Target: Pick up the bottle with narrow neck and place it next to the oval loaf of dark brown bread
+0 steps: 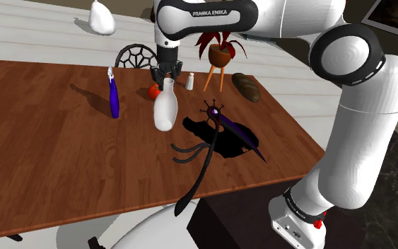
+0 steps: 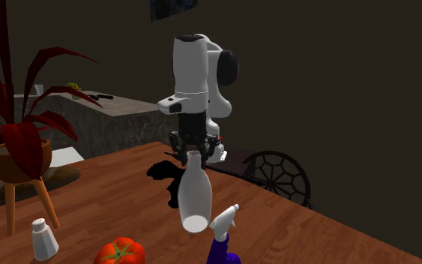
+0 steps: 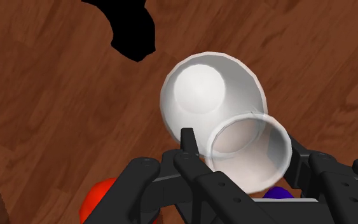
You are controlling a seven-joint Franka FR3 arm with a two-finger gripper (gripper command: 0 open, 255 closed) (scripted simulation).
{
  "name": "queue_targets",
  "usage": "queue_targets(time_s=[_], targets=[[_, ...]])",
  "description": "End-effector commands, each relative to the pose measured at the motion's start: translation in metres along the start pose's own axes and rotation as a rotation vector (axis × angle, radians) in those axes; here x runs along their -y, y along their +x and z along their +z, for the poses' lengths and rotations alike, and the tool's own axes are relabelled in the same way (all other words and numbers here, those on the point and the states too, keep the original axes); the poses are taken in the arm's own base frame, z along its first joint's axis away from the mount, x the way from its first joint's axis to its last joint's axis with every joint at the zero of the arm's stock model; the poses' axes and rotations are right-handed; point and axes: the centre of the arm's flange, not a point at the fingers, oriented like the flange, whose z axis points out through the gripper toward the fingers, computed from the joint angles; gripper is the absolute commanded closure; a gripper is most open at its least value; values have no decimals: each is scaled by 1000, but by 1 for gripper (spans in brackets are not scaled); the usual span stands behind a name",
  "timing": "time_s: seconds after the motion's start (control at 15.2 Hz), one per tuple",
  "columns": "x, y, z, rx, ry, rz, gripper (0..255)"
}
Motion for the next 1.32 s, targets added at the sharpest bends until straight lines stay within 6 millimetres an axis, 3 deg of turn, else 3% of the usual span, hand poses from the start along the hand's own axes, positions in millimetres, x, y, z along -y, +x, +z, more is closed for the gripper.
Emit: queue_targets(time_s=[0.0, 1.25], targets=[[1, 0, -10, 0, 0, 0, 255], [-1, -7, -110, 0, 0, 0, 255]])
